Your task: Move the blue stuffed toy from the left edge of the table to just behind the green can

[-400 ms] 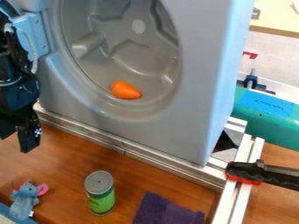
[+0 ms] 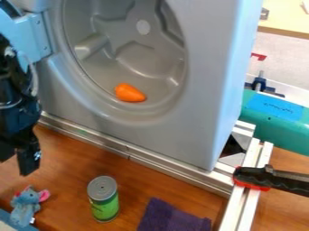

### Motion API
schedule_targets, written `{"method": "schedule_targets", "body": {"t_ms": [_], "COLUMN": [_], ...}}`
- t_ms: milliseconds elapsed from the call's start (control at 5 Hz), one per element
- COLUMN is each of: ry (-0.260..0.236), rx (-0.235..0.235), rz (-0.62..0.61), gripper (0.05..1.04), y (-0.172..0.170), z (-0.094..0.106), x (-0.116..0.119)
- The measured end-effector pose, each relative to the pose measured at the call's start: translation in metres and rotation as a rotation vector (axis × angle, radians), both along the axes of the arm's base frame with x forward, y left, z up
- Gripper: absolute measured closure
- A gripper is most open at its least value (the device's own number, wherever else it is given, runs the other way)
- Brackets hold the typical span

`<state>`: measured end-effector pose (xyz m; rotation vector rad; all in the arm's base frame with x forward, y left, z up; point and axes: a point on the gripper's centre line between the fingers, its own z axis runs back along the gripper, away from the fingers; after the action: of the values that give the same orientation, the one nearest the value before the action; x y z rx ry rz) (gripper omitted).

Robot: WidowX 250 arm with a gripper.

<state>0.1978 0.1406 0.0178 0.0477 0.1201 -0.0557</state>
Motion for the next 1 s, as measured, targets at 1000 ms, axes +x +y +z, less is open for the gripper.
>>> {"method": "schedule_targets", "body": {"t_ms": [1000], "ry": [0.097], "rx": [-0.001], "rz": [-0.067], "gripper": [0.083], "y": [-0.001], "z": [-0.076], "x": [-0.022]}}
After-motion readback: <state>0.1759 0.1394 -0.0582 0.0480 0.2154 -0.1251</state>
